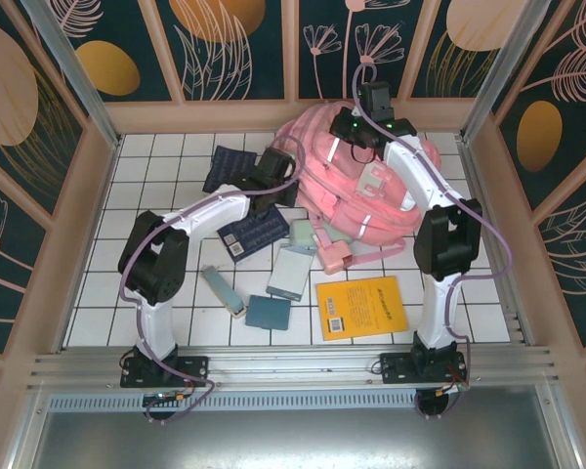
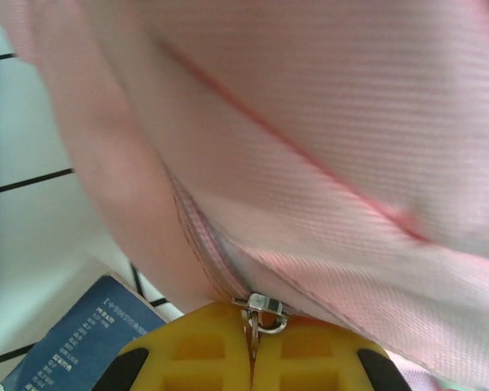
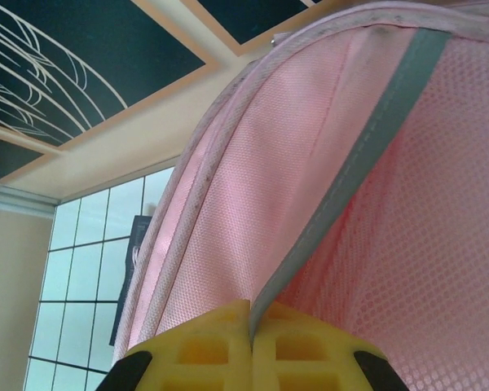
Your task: Pack the student bag
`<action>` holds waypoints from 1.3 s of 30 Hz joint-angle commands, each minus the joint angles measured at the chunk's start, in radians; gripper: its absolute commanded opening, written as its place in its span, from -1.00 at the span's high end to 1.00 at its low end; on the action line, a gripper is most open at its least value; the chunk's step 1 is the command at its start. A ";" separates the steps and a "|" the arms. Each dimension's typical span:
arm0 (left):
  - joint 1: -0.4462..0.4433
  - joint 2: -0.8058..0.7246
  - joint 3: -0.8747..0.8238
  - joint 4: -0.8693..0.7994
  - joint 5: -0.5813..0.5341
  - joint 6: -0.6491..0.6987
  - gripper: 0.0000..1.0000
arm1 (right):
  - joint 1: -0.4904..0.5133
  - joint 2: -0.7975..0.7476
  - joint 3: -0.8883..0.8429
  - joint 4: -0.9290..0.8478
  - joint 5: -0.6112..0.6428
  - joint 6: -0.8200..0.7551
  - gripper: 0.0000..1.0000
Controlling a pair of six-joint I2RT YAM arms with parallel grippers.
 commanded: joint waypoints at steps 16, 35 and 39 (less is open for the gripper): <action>-0.022 -0.015 0.022 0.222 0.445 -0.169 1.00 | 0.049 -0.201 -0.089 -0.112 0.278 0.173 -0.27; -0.123 0.067 0.150 0.230 0.486 -0.247 1.00 | 0.054 -0.742 -1.114 0.416 0.044 0.990 -0.55; -0.139 0.065 0.157 0.220 0.480 -0.244 1.00 | 0.033 -0.715 -1.125 0.487 0.102 0.996 -0.44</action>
